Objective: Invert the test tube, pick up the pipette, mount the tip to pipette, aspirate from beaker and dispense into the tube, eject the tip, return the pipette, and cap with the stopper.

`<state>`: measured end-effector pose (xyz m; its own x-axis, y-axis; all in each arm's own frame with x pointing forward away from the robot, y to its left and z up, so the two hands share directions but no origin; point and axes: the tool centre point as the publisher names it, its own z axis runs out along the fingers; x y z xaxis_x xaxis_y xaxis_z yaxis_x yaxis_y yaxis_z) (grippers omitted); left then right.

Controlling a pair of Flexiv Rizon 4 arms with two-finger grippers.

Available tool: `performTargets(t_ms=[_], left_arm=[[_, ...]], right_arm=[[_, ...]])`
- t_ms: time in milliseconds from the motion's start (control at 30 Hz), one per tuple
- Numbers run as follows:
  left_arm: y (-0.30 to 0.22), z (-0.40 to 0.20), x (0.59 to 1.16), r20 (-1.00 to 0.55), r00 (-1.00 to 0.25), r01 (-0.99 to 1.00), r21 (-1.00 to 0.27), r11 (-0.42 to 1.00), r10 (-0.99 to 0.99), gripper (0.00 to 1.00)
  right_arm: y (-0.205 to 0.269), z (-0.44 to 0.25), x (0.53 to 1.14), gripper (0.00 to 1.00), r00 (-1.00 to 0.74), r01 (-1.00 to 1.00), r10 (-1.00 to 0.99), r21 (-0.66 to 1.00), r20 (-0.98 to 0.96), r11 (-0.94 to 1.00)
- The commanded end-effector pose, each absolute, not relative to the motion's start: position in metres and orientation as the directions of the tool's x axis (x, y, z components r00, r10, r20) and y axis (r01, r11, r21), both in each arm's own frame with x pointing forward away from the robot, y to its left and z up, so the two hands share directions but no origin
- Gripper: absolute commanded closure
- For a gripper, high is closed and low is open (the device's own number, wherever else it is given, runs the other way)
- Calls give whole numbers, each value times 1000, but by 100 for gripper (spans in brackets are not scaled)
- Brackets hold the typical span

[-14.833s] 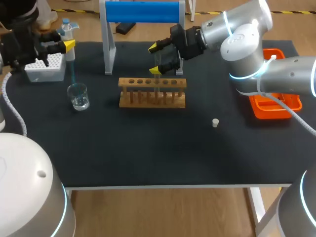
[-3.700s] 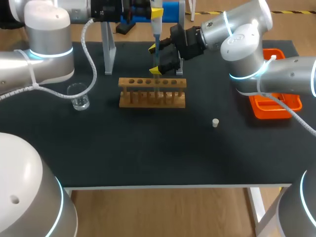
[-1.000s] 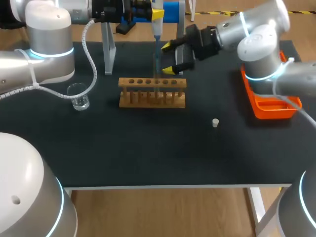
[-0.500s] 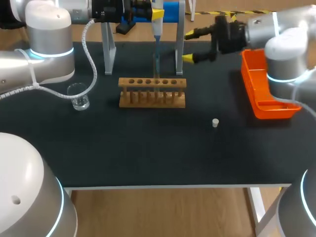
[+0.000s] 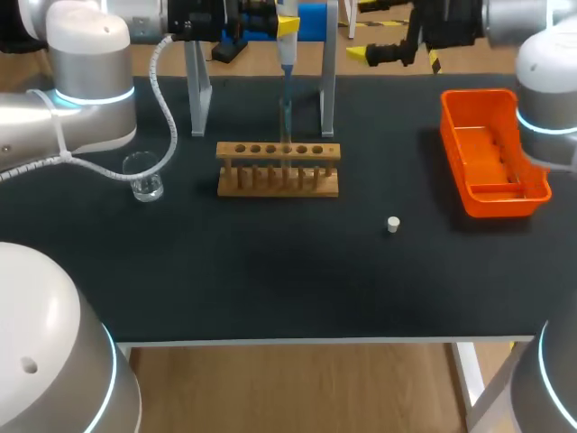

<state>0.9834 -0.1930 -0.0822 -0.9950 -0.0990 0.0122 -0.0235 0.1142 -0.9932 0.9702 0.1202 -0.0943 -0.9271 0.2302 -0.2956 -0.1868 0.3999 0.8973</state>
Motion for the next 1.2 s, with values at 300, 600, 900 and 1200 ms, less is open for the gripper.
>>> performTargets(t_ms=[300,600,900,1200], left_arm=[[-193,-82,984,13,-995,-24,-993,115,-97,100],[-193,-82,984,13,-995,-24,-993,115,-97,100],[-193,-82,984,13,-995,-24,-993,115,-97,100],[-193,-82,984,13,-995,-24,-993,115,-97,100]], right_arm=[[113,-87,964,0,-929,-176,227,888,-293,424],[117,-60,969,0,-912,-161,260,861,-317,483],[121,-13,971,0,-922,-92,289,873,-256,479],[139,13,985,0,-938,7,304,868,-166,496]])
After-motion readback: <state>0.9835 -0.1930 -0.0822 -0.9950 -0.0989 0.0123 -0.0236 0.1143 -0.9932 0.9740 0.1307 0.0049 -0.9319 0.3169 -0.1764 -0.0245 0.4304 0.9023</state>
